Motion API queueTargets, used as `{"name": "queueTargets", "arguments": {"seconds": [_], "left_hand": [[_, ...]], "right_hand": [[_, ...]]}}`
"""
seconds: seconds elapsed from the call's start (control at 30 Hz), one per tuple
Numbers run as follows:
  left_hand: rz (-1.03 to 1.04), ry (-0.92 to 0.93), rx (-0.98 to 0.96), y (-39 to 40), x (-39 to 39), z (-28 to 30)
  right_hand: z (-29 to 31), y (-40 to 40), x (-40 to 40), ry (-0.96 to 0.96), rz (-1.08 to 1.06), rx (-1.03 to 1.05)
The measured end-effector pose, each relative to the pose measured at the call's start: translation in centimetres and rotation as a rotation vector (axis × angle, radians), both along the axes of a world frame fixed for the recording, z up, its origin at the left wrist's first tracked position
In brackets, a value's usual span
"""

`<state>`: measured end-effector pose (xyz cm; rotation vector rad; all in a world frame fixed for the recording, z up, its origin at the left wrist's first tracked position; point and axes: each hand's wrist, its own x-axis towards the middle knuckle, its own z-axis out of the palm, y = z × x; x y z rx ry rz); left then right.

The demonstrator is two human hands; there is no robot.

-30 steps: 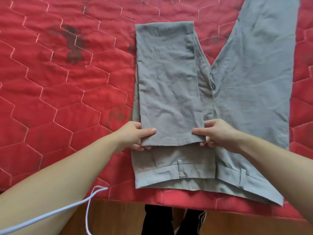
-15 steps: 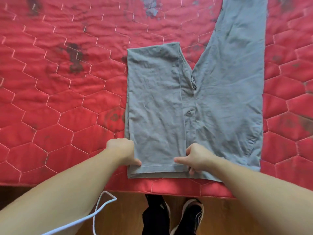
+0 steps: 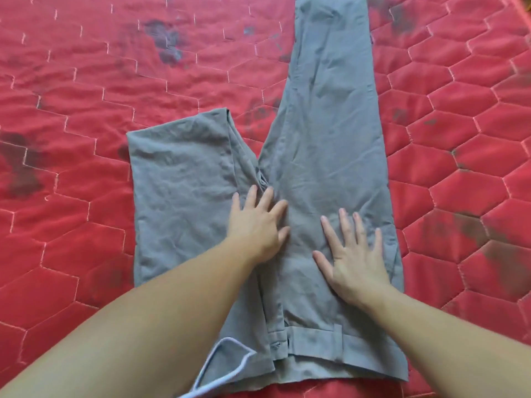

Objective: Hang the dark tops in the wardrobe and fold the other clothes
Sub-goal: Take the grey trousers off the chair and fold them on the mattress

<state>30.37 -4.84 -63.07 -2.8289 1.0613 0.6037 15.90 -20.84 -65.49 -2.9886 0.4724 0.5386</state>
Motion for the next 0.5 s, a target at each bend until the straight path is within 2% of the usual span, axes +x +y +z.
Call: {"name": "queueTargets", "arguments": {"seconds": [0.13,0.3,0.5], "left_hand": [[-0.03,-0.076,-0.032,-3.1,4.8,-2.0],[-0.036,-0.046,-0.095,-7.4,11.3,-3.0],[-0.036,-0.086,-0.189,-12.5,17.0,-4.2]], "right_hand": [[-0.8,0.0,-0.5,-0.158,-0.034,0.016],[-1.2,-0.3,0.2,-0.294,-0.035,0.027],[-0.4,-8.3,13.3,-0.377,0.004,0.03]]}}
